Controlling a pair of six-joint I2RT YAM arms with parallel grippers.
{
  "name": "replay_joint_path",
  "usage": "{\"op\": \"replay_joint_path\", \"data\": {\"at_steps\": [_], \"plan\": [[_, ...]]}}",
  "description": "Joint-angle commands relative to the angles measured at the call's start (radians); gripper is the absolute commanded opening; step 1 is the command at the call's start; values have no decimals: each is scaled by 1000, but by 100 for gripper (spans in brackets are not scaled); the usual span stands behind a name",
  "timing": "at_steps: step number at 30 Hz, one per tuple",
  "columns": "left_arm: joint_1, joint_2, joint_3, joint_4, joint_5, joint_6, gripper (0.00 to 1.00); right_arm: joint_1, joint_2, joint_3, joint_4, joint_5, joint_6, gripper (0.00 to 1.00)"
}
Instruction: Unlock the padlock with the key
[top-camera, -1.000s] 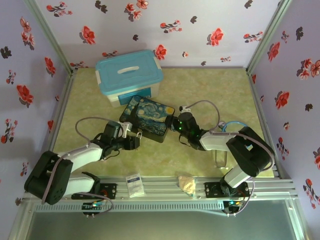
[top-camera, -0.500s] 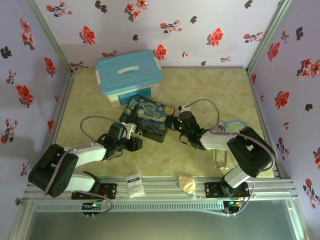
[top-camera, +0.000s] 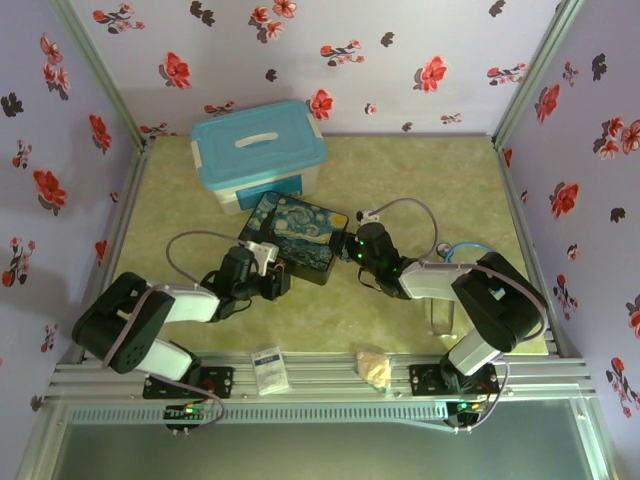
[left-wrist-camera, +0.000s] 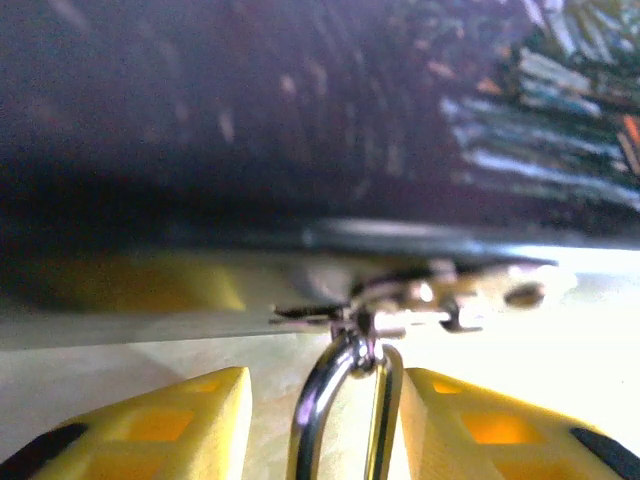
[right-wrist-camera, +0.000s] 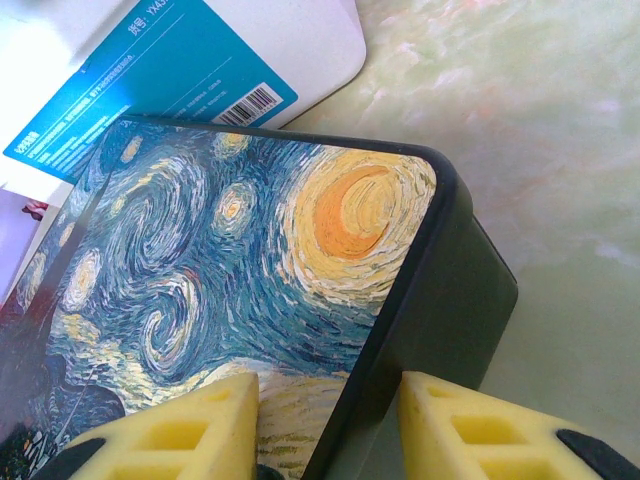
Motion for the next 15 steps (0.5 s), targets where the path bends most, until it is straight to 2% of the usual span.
{"op": "replay_joint_path", "data": {"at_steps": [1,8,15], "plan": [[-24,-15,-59,-146,-28,-69,40,-1,48,-27,-168,-32,-8,39],[-39,-180,-84,-271,-56,-121,38,-1,62,-12,-180,-28,-7,38],[-52,-156,-93,-214,-56,-129,30,-1,63,-12,-188,-25,-9,39]]}}
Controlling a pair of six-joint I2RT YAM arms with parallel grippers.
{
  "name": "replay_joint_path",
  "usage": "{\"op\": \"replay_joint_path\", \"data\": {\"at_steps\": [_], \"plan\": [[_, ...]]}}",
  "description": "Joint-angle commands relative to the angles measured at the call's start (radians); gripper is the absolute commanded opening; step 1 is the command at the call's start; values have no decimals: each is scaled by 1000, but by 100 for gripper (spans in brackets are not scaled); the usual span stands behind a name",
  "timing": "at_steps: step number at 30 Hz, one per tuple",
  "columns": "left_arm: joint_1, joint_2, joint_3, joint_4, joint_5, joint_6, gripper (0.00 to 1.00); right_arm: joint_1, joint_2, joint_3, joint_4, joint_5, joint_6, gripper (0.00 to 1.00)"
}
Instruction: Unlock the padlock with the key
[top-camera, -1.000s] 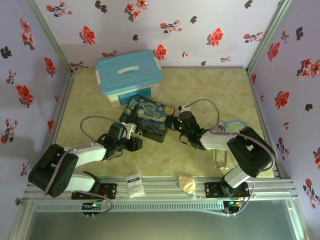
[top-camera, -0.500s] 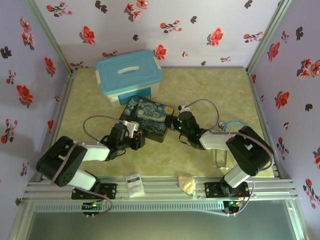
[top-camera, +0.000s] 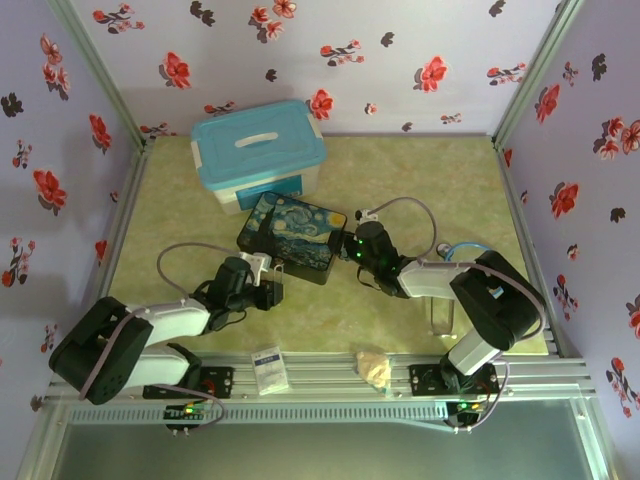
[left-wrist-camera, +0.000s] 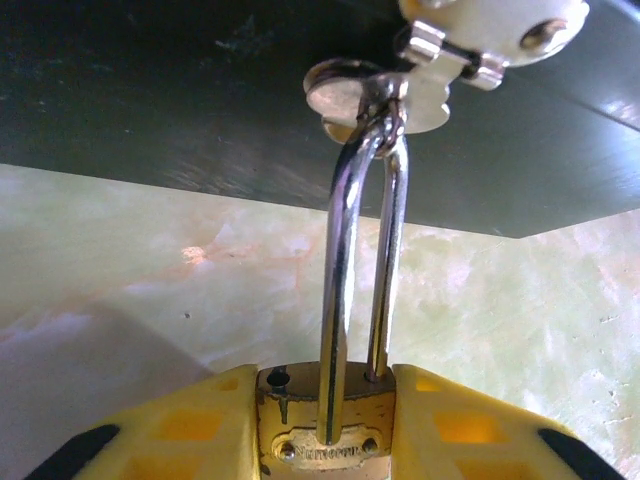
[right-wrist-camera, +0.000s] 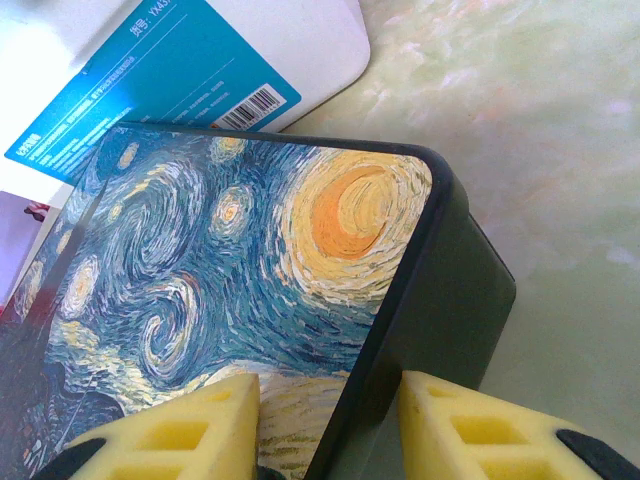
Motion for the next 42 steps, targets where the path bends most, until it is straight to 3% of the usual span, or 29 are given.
{"op": "replay_joint_path", "data": {"at_steps": [1,6,11,14,21,26,28,32,36,42], "plan": [[-19,24,-29,-45,-14,-25,29,-1,49,-30,-189,-21,-13,39],[-34,-6,-22,-81,-40,-43,29,-1,38,-44,-191,-13,-11,38],[-85,-87,35,-355,-286,-147,26,2,7,-49,-212,12,-1,38],[-125,-118,38,-408,-367,-188,25,12,-37,-36,-260,57,1,38],[-148,-92,83,-415,-373,-236,25,45,-182,60,-480,167,-73,41],[-199,-94,83,-403,-376,-320,30,150,-286,115,-634,227,-111,43],[-211,-101,81,-396,-375,-339,31,201,-309,104,-620,199,-81,43],[-218,-132,78,-400,-376,-346,31,303,-271,42,-390,54,-32,42],[-232,-137,80,-400,-371,-354,31,390,-190,50,-310,103,-42,42],[-240,-116,66,-399,-404,-366,31,393,-46,95,-293,168,-58,42]]}}
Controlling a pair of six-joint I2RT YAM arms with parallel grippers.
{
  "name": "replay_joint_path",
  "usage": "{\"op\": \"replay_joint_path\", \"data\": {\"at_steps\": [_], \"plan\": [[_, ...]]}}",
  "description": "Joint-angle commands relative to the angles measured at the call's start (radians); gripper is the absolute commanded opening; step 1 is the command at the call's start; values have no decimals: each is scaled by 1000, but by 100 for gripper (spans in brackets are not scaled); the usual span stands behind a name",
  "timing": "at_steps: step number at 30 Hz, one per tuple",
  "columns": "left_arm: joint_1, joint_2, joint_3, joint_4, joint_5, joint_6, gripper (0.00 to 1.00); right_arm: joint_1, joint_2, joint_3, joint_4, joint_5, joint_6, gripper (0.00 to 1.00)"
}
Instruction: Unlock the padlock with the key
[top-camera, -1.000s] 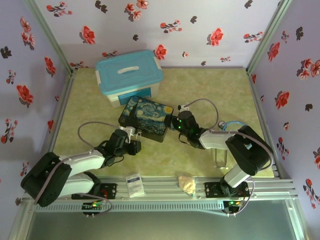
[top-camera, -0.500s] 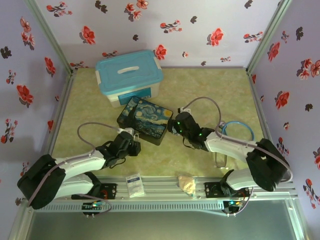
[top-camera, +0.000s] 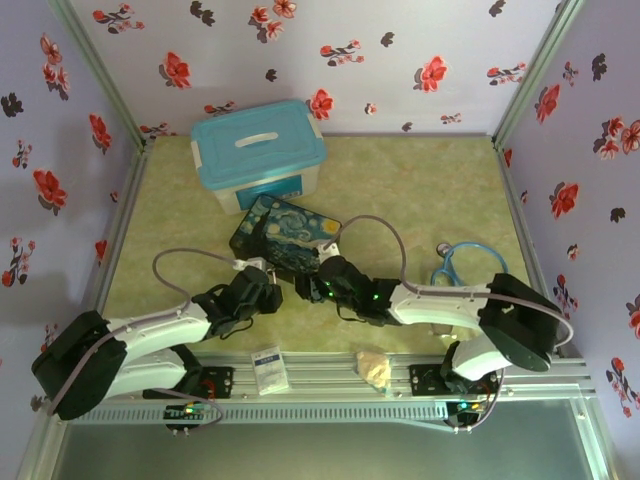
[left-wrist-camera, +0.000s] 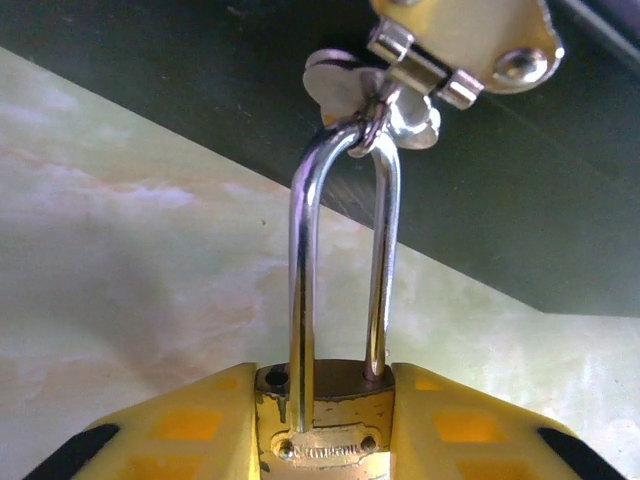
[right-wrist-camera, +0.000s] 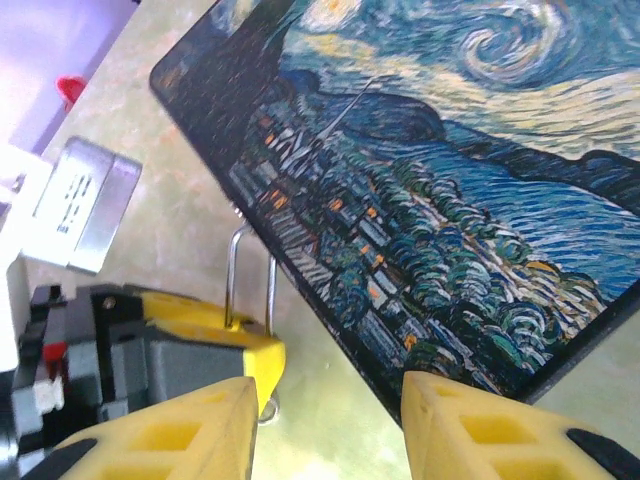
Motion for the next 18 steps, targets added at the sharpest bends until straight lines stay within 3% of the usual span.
{"op": "replay_joint_path", "data": {"at_steps": [1,5,7,9,16,18], "plan": [[-15,11,-12,-74,-29,-20,31,-1,100,32,-7,58,-1,42],[-30,15,19,-156,-95,-7,33,-14,127,80,-140,234,50,42],[-47,28,40,-182,-114,-2,39,-30,119,79,-165,268,54,42],[-50,32,38,-163,-111,-14,44,-39,104,76,-157,266,35,43],[-50,-47,1,-144,-136,-9,48,-39,66,82,-170,255,8,43],[-48,-91,-25,-112,-122,34,56,-38,67,78,-165,245,12,43]]}}
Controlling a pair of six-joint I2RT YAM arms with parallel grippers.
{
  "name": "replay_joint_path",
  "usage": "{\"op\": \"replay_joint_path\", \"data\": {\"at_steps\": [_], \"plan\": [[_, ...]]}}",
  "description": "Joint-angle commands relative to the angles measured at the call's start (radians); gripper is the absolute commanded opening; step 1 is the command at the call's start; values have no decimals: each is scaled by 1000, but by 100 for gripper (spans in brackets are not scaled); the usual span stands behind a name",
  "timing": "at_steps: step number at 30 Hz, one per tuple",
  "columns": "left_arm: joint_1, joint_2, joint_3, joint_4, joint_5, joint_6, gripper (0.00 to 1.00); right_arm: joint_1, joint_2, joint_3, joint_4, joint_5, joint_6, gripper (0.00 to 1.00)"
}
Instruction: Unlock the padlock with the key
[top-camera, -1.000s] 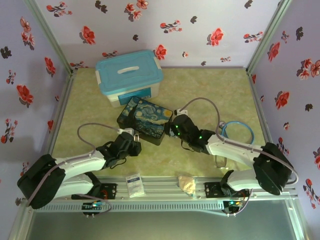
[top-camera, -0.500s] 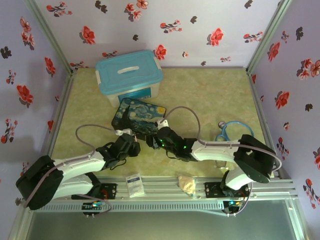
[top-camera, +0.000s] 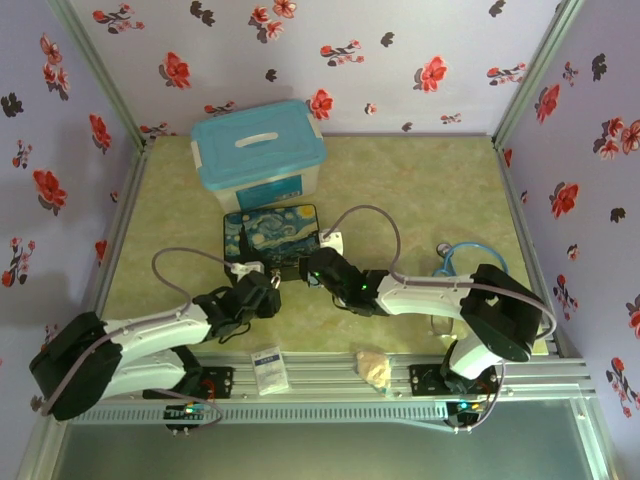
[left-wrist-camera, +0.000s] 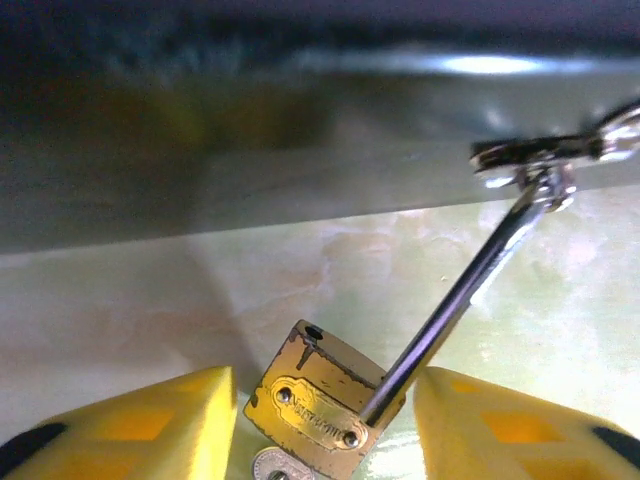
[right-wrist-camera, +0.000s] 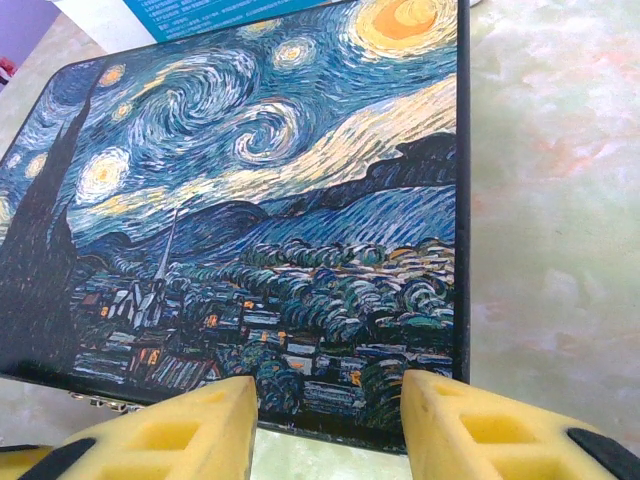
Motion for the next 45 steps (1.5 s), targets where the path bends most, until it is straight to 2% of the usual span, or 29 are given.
{"op": "replay_joint_path", "data": {"at_steps": [1,6,12,17,20,27,31,36,45], "plan": [[-2,-73,-40,15,-16,68,58,-9,-6,-13,-85,18,-4,43],[40,-150,-83,24,90,166,59,-7,-3,-21,-68,-9,4,43],[79,-131,-144,97,92,176,50,1,-42,-51,-26,-13,-27,41],[112,-160,-155,154,120,241,40,1,-75,-70,-22,-17,-31,39],[113,-178,-149,161,131,258,41,1,-80,-80,-24,-16,-26,38],[115,-117,-123,180,141,288,44,1,-81,-106,-2,-9,-11,38],[109,-64,-105,165,119,298,43,2,-84,-105,-16,-8,-17,38],[31,-4,-66,126,-26,285,43,1,-88,-119,-17,-5,-14,38],[8,145,2,119,-151,248,43,3,-106,-145,-20,15,0,38]]}}
